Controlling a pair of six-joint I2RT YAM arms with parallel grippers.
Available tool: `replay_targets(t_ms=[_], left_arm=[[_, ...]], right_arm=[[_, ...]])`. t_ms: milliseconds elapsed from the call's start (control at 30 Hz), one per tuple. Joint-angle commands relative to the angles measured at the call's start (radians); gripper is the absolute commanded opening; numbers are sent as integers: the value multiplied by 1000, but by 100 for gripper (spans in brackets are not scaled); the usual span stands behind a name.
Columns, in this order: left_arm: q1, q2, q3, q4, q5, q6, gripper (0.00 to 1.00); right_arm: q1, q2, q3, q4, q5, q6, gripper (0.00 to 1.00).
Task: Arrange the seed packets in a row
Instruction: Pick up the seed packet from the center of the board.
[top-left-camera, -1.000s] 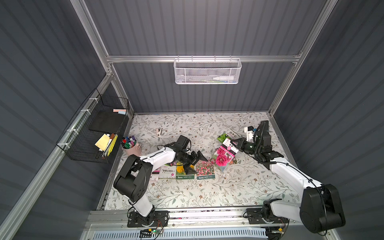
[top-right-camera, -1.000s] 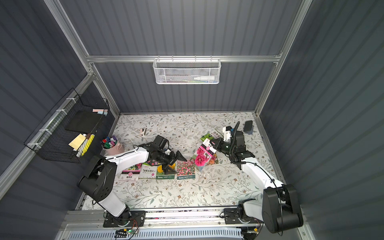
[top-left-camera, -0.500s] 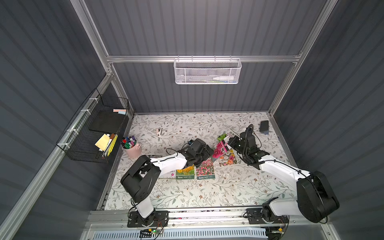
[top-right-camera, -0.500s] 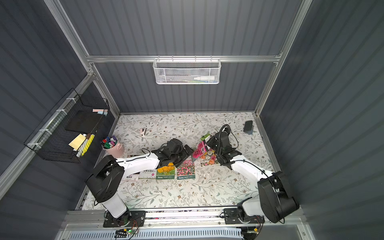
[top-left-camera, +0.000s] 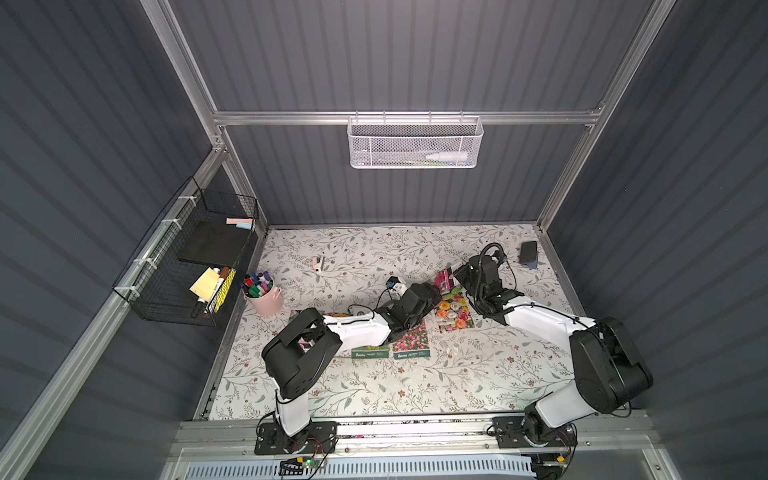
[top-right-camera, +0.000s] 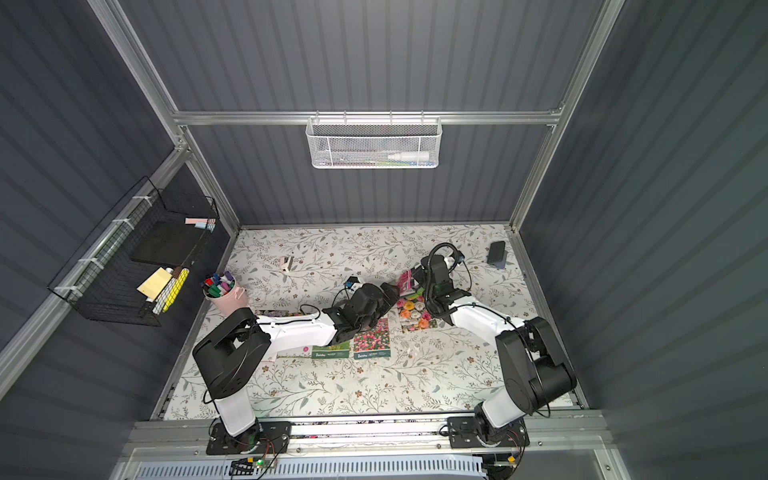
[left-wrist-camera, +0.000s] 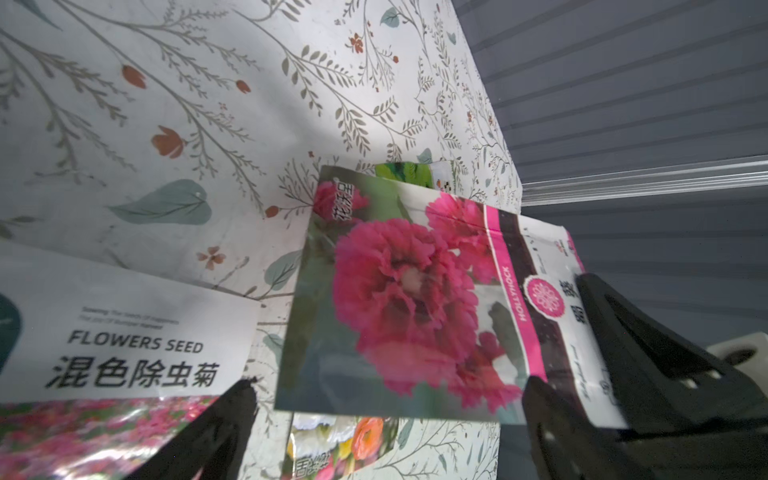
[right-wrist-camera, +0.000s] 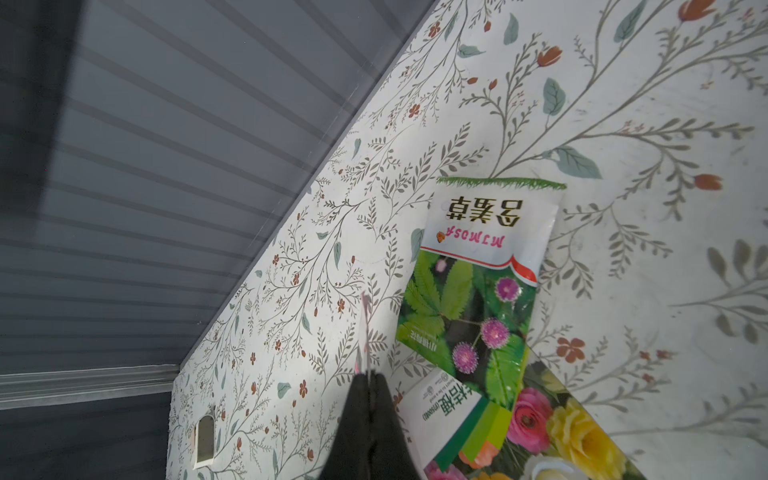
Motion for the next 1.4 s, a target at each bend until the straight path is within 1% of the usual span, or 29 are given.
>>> replay_targets(t_ms=[0,133,200,300,400,467,533,567,633,667,700,767,833,867,900,933,967,1000,1067,1133,1200,1233,1267,1367], left_arm=[[-14,42,49,78,-92,-37,100],[-29,74,72,130,-145,-35,98],[-29,87,77,152,-169,-37,94],[-29,112,94,181,-181,-49,84],[-29,149,119,209,-180,-62,69],[-29,173,134,241,-179,-64,61],[-28,185,143,247,-171,-70,48],[-26,190,146,250,-163,-71,39],[-20,206,154,269,-156,-82,13],[-18,211,156,269,-150,-87,3],[-15,212,156,259,-143,-93,0],[-13,210,151,244,-137,-92,0],[-7,210,155,242,-98,-87,0],[0,207,157,229,-59,-86,0],[15,200,160,195,-2,-93,0],[36,192,159,171,76,-102,0],[56,189,154,154,140,-121,0],[85,187,156,131,234,-146,0],[139,187,162,121,406,-164,0],[183,183,166,121,583,-153,0],[209,186,188,120,734,-142,0],[216,192,203,117,801,-143,0],[221,204,225,135,869,-148,0],[226,256,299,203,1030,-217,0]], right_arm=[[7,24,23,36,15,61,0],[8,43,30,50,4,89,0],[8,39,17,69,-7,105,0],[9,27,-3,83,-13,123,0],[9,13,-21,96,-17,127,0],[8,1,-33,96,-18,127,0],[9,-13,-50,101,-20,128,0],[8,-20,-59,104,-23,126,0],[10,-39,-80,109,-37,118,0],[11,-49,-87,106,-41,113,0],[11,-60,-95,97,-44,114,0],[12,-78,-112,97,-49,109,0],[12,-95,-124,97,-45,93,0],[11,-106,-127,91,-47,82,8],[9,-117,-129,84,-48,56,32],[4,-132,-133,81,-58,7,50],[-10,-153,-140,80,-89,-35,58],[-35,-178,-148,67,-151,-76,62],[-104,-217,-128,-39,-269,-118,60],[-209,-232,-83,-170,-477,-121,57],[-277,-236,-61,-219,-651,-153,58],[-301,-238,-59,-219,-728,-177,60],[-314,-236,-58,-219,-778,-198,63],[-337,-193,-40,-222,-951,-237,67]])
